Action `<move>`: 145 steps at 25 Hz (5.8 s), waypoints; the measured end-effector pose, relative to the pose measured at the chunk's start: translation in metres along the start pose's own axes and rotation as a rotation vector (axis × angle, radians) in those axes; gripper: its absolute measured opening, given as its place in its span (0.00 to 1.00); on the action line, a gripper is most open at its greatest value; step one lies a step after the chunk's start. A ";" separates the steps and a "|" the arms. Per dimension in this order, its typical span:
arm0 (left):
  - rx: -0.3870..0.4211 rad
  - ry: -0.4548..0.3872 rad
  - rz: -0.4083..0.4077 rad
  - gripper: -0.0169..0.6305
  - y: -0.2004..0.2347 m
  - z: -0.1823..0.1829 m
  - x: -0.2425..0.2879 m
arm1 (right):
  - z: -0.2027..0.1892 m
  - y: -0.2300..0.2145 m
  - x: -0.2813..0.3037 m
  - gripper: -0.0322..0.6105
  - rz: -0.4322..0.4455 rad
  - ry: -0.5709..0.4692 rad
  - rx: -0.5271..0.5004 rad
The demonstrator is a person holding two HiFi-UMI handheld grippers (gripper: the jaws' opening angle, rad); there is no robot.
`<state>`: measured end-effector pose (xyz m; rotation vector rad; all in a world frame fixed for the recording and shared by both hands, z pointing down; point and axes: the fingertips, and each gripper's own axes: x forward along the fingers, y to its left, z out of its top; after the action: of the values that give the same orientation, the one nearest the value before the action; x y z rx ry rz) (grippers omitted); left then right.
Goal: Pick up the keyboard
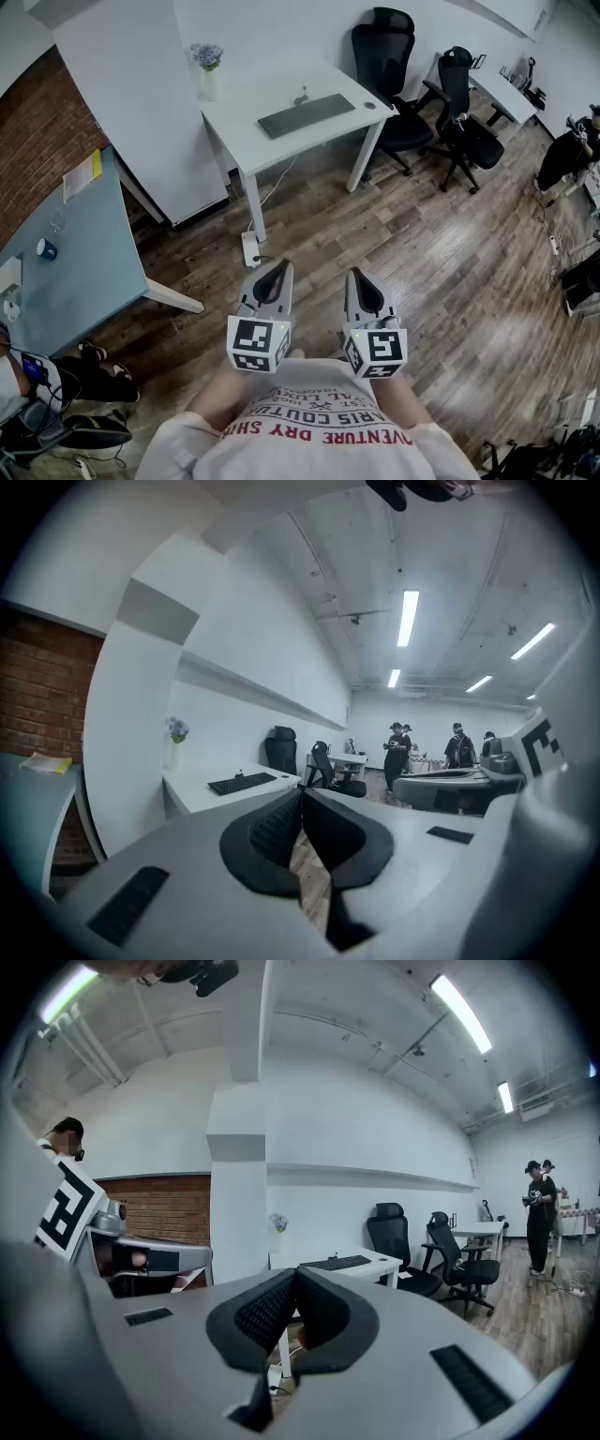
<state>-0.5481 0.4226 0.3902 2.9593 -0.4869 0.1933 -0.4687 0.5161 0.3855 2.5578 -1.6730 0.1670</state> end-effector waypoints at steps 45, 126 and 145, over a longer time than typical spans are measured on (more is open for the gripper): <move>-0.048 0.086 0.147 0.07 -0.028 0.028 0.358 | 0.020 -0.314 0.239 0.09 0.103 0.114 0.068; -0.687 0.528 0.819 0.48 0.416 -0.128 0.563 | -0.146 -0.410 0.852 0.39 0.491 0.859 -0.092; -0.752 0.739 0.582 0.50 0.424 -0.155 0.579 | -0.182 -0.396 0.846 0.42 0.674 1.064 0.034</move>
<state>-0.1585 -0.1300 0.6757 1.7838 -0.9957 0.8823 0.2222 -0.0702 0.6773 1.2803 -1.8386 1.2933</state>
